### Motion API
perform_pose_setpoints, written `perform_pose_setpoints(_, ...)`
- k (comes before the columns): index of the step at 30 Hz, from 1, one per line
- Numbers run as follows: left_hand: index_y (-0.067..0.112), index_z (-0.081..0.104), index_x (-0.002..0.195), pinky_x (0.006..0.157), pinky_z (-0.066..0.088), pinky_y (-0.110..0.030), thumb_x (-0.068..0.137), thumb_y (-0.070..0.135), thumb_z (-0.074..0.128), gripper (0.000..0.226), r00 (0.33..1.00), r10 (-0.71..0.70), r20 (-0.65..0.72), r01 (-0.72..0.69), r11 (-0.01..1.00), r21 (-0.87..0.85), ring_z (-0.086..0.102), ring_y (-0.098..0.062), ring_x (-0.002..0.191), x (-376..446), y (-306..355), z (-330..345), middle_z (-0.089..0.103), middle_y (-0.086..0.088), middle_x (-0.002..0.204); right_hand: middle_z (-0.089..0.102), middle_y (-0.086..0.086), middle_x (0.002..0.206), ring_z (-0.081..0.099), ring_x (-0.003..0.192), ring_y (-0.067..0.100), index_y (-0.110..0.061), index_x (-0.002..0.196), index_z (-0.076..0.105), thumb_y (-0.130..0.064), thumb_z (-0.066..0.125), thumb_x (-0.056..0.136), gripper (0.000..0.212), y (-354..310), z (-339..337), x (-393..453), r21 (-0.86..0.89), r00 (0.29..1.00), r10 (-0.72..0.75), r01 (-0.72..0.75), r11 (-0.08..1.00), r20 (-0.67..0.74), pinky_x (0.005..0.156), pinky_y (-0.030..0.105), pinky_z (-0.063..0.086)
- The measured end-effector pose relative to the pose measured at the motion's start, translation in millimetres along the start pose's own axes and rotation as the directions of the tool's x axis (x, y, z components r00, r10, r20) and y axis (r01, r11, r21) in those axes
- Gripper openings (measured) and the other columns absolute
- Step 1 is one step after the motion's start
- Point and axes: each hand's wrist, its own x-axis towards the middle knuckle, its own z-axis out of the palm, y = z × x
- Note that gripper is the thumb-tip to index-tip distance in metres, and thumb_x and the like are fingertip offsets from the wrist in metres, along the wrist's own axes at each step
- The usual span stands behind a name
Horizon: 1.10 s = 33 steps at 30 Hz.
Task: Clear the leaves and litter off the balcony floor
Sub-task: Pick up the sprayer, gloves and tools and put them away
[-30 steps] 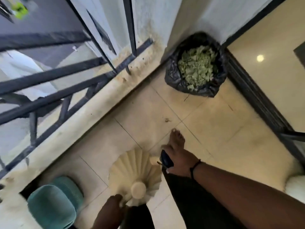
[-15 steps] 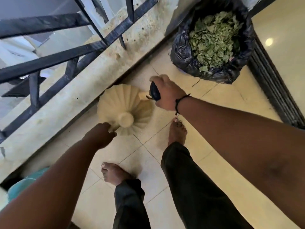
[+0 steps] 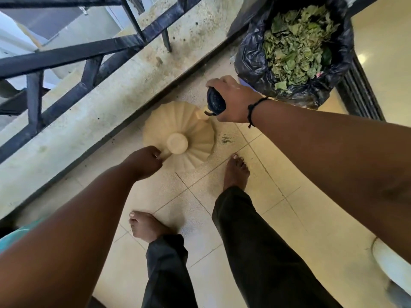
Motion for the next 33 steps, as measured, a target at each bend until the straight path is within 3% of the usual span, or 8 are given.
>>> perform_pose_setpoints(4, 0.011, 0.048, 0.138, 0.081, 0.041, -0.034, 0.096, 0.023, 0.057, 0.045, 0.996, 0.025, -0.088, -0.022, 0.999, 0.031, 0.053, -0.022, 0.098, -16, -12, 18, 0.058, -0.014, 0.128, 0.020, 0.006, 0.157, 0.042, 0.133, 0.034, -0.024, 0.153, 0.017, -0.034, 0.076, 0.081, 0.094, -2, 8, -10, 0.021, 0.997, 0.049, -0.048, 0.999, -0.053, 0.105, 0.046, 0.041)
perform_pose_setpoints(8, 0.014, 0.034, 0.151, 0.101, 0.043, -0.041, 0.098, 0.031, 0.058, 0.060, 0.994, 0.003, -0.107, -0.006, 1.000, -0.023, 0.051, -0.030, 0.127, -48, -29, 39, 0.044, -0.014, 0.147, 0.018, 0.016, 0.158, 0.033, 0.138, 0.036, -0.013, 0.154, 0.015, -0.029, 0.066, 0.089, 0.084, -11, 33, -46, -0.004, 0.984, 0.116, -0.118, 0.993, -0.139, 0.105, 0.047, 0.039)
perform_pose_setpoints(13, 0.017, 0.037, 0.150, 0.109, 0.040, -0.037, 0.099, 0.034, 0.054, 0.056, 0.999, -0.031, 0.027, 0.032, 0.999, -0.037, 0.050, -0.025, 0.131, -114, -45, 58, 0.034, -0.009, 0.156, 0.010, 0.011, 0.161, 0.018, 0.146, 0.032, -0.017, 0.155, 0.003, -0.028, 0.060, 0.093, 0.086, -22, 56, -115, -0.115, 0.963, 0.238, -0.224, 0.968, 0.123, 0.114, 0.044, 0.031)
perform_pose_setpoints(19, 0.018, 0.035, 0.150, 0.111, 0.031, -0.026, 0.098, 0.037, 0.054, 0.058, 0.999, 0.007, 0.054, -0.005, 1.000, -0.028, 0.040, -0.022, 0.140, -218, -34, 39, 0.028, -0.008, 0.159, 0.005, 0.011, 0.163, 0.008, 0.149, 0.033, -0.018, 0.157, -0.001, -0.024, 0.050, 0.094, 0.080, -71, 28, -205, -0.286, 0.931, 0.171, -0.077, 0.955, 0.322, 0.118, 0.043, 0.023)
perform_pose_setpoints(23, 0.026, 0.025, 0.155, 0.118, 0.021, -0.029, 0.099, 0.048, 0.049, 0.065, 0.984, 0.174, -0.034, -0.169, 0.979, 0.112, 0.017, -0.017, 0.151, -303, -3, -7, 0.014, -0.002, 0.164, 0.014, 0.011, 0.160, 0.013, 0.147, 0.034, -0.016, 0.156, 0.004, -0.028, 0.053, 0.093, 0.081, -116, -14, -271, -0.264, 0.952, 0.157, -0.085, 0.961, 0.264, 0.115, 0.043, 0.026)
perform_pose_setpoints(27, 0.029, 0.018, 0.156, 0.117, 0.022, -0.029, 0.097, 0.056, 0.047, 0.071, 0.915, 0.387, -0.112, -0.343, 0.893, 0.290, 0.013, -0.016, 0.151, -368, 32, -48, 0.009, 0.001, 0.165, 0.033, 0.011, 0.151, 0.028, 0.140, 0.032, -0.017, 0.154, 0.014, -0.030, 0.049, 0.092, 0.072, -154, -53, -334, -0.150, 0.973, 0.209, -0.194, 0.970, 0.094, 0.109, 0.044, 0.035)
perform_pose_setpoints(30, 0.027, 0.016, 0.157, 0.120, 0.021, -0.033, 0.096, 0.060, 0.044, 0.075, 0.839, 0.540, -0.075, -0.424, 0.733, 0.531, 0.013, -0.022, 0.151, -417, 53, -82, 0.009, -0.002, 0.165, 0.038, 0.012, 0.147, 0.035, 0.135, 0.030, -0.017, 0.152, 0.019, -0.034, 0.050, 0.094, 0.068, -186, -77, -401, -0.009, 0.953, 0.287, -0.289, 0.957, -0.097, 0.106, 0.040, 0.038)
perform_pose_setpoints(33, 0.026, 0.014, 0.157, 0.119, 0.022, -0.036, 0.096, 0.060, 0.043, 0.076, 0.780, 0.624, -0.031, -0.427, 0.568, 0.704, 0.014, -0.024, 0.151, -459, 78, -104, 0.010, -0.002, 0.165, 0.029, 0.012, 0.155, 0.028, 0.142, 0.028, -0.019, 0.155, 0.012, -0.041, 0.052, 0.095, 0.076, -208, -73, -467, 0.211, 0.879, 0.431, -0.391, 0.896, -0.204, 0.113, 0.038, 0.031)
